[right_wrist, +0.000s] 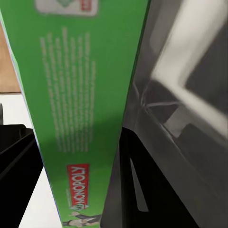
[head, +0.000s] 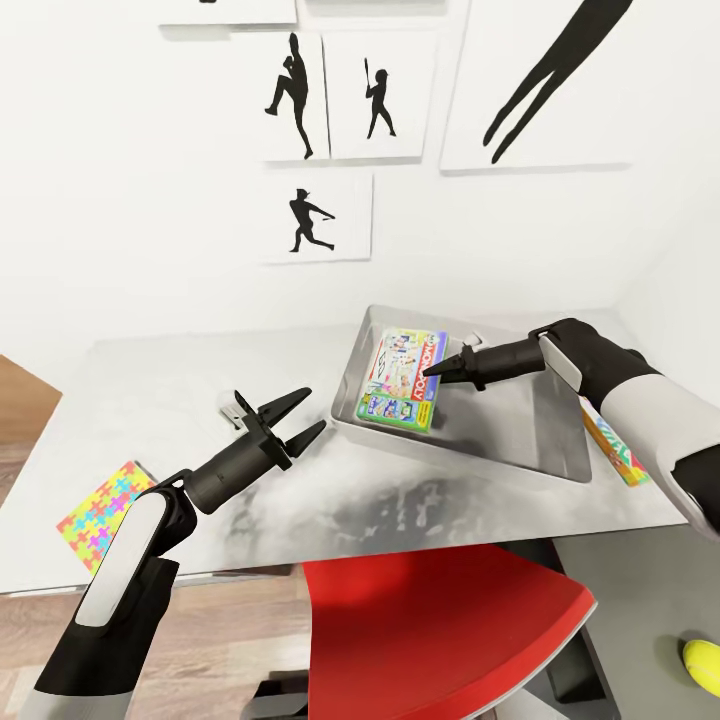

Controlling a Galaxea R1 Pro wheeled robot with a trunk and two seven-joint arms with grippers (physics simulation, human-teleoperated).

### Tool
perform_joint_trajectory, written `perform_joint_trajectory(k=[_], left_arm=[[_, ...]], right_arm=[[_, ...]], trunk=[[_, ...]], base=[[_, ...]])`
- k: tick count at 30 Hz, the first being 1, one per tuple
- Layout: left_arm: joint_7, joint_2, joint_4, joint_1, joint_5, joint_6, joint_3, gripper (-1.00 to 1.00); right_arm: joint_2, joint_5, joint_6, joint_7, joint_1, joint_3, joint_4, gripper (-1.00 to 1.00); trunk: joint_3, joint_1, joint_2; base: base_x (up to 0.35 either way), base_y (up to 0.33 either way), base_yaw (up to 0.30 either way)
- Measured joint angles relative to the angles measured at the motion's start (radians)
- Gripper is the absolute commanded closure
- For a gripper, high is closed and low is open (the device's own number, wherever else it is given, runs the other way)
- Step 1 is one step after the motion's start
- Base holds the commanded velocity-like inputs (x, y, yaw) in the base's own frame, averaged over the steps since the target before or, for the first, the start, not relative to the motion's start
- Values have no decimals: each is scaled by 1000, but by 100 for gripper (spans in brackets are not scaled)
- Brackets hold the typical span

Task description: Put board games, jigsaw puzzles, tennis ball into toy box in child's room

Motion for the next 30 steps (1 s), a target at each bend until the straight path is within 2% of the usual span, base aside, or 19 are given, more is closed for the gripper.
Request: perform_joint_trajectory(k=[9, 19, 30], left_arm=[[0, 0, 0, 0, 0, 0, 0, -100], [0, 0, 0, 0, 0, 0, 0, -100], [0, 0, 0, 0, 0, 0, 0, -100]], right_arm=[[1, 0, 0, -4, 0, 0, 0, 100], [20, 0, 0, -85, 0, 0, 0, 100], [28, -4, 1, -118, 0, -1, 0, 100]], trunk=[[0, 0, 0], [0, 0, 0], [0, 0, 0]], base=[[0, 0, 0], [0, 0, 0], [0, 0, 0]])
